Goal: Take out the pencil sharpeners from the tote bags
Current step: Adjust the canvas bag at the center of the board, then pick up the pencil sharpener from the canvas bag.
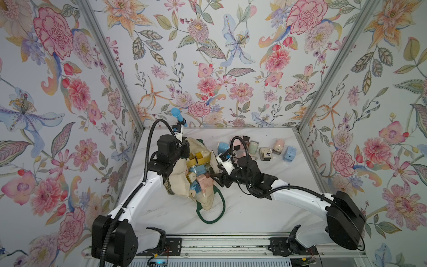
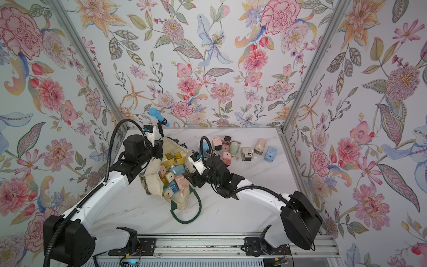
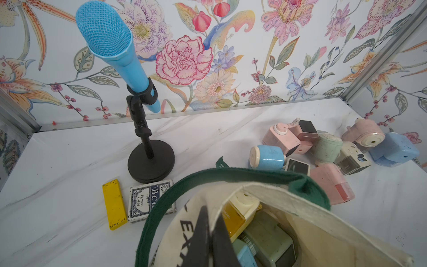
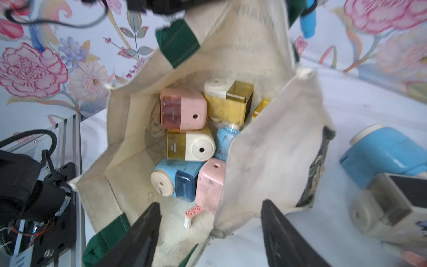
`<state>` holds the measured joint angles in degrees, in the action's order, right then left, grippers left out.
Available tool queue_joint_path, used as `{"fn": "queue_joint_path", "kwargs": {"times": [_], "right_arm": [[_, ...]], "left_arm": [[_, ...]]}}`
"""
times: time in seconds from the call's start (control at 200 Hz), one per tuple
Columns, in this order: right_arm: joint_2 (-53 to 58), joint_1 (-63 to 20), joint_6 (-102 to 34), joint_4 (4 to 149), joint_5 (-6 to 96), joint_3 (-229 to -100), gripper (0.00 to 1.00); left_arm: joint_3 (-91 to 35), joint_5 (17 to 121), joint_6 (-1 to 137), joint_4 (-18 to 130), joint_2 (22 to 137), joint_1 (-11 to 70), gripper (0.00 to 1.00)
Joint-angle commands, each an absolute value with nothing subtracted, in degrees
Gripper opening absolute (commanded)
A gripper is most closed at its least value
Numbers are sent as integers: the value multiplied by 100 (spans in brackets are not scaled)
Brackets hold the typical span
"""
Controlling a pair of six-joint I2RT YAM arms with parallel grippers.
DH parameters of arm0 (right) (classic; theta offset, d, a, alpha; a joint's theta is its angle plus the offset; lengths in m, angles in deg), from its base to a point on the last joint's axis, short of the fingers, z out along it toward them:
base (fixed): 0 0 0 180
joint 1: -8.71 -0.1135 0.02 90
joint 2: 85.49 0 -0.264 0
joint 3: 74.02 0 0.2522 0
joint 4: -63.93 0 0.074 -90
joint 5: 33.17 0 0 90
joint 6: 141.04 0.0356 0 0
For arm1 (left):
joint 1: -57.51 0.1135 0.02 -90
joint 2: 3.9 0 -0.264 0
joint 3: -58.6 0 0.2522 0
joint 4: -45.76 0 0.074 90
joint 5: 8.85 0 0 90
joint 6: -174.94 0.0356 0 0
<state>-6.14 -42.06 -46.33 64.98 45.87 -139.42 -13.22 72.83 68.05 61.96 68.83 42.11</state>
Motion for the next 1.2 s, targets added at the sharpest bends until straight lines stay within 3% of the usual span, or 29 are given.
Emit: {"fn": "queue_joint_path", "kwargs": {"times": [0.0,0.385,0.66,0.896,1.196], "right_arm": [[-1053,-4593,-5047,6212,5181,-13838,70],[317,-5494,-4894,7323,6042,-15146,71],[1702,-5543,-4472,8362,6907,-16131,71],[2069,-5264,-3929,8758,7464,-16280,76],[2420,-5140,-3718,8908,7722,-16443,99]], "left_arm": [[-1554,7328,6933,5451,6606,4197,0],[-1561,7333,6927,5470,6615,4192,0],[-1563,7321,6929,5473,6600,4190,0],[-1563,7306,6921,5470,6598,4195,0],[-1567,7298,6917,5472,6610,4189,0]]}}
